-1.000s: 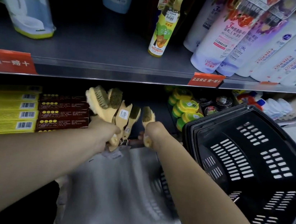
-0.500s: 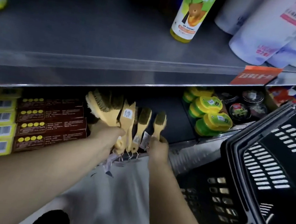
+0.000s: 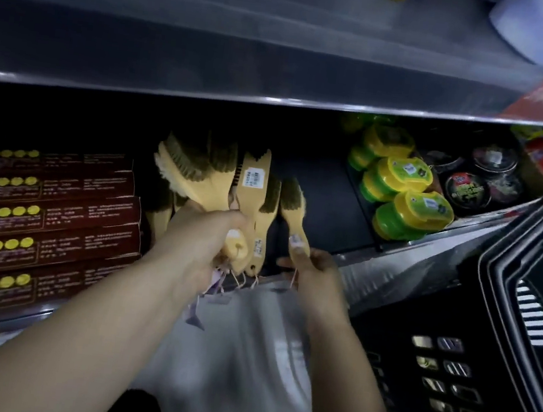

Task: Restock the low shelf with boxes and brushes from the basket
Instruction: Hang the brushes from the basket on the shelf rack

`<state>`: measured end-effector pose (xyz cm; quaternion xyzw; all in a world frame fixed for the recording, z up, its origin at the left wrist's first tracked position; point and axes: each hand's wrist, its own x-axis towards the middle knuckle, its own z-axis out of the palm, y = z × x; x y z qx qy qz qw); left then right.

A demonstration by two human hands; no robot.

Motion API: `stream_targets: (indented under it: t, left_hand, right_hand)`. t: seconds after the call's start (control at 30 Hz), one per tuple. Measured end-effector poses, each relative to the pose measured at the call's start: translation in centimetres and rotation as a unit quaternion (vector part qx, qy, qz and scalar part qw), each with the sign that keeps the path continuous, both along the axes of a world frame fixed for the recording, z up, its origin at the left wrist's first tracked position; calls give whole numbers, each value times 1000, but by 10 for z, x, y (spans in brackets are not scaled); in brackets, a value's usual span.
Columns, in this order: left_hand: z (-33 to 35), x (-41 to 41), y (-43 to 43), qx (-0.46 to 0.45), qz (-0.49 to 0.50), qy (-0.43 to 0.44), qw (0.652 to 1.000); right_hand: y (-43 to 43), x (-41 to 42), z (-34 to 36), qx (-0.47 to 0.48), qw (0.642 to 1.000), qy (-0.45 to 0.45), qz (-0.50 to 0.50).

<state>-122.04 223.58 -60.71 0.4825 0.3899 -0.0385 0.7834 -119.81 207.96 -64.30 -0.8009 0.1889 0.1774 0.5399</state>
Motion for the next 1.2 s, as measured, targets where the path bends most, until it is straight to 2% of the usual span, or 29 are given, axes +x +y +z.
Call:
stream_targets:
  t: [0.1, 0.27, 0.43, 0.5, 0.53, 0.6, 0.67, 0.73, 0.93, 1.0, 1.13, 1.2]
  left_hand:
    - [2, 1, 4, -52, 2, 16, 999]
    - [-7, -5, -3, -102, 3, 47, 994]
    - [-13, -5, -16, -59, 31, 19, 998]
    - [-14, -5, -22, -36, 34, -3, 999]
    - [-14, -5, -24, -27, 32, -12, 999]
    - [-12, -3, -29, -19, 22, -29, 999]
    - [-10, -3, -35, -36, 12, -46, 998]
    - [-8, -3, -39, -45, 6, -54, 997]
    - [-6, -14, -39, -28, -35, -54, 998]
    - [-9, -23, -40, -44, -39, -60, 996]
    - [-17, -31, -34, -74, -16, -40, 996]
    - [-20, -31, -31, -69, -11, -19, 997]
  right_hand:
    - [-2, 13, -13, -117, 991, -47, 51]
    - [3, 26, -29, -224, 966, -77, 107]
    - [0, 25, -25, -295, 941, -66, 149]
    - [-1, 17, -17, -324, 929, -103, 146]
    - [1, 12, -11, -305, 933, -137, 132]
    - [7, -1, 4, -148, 971, -161, 94]
    - [17, -14, 17, 72, 990, -93, 81]
    - [19, -18, 24, 157, 984, -49, 71]
    - [3, -19, 28, 199, 976, -27, 84]
    - [-3, -18, 23, 170, 983, -28, 63]
    - [-12, 2, 3, 73, 994, -43, -65]
    - [-12, 16, -6, 38, 996, -42, -69]
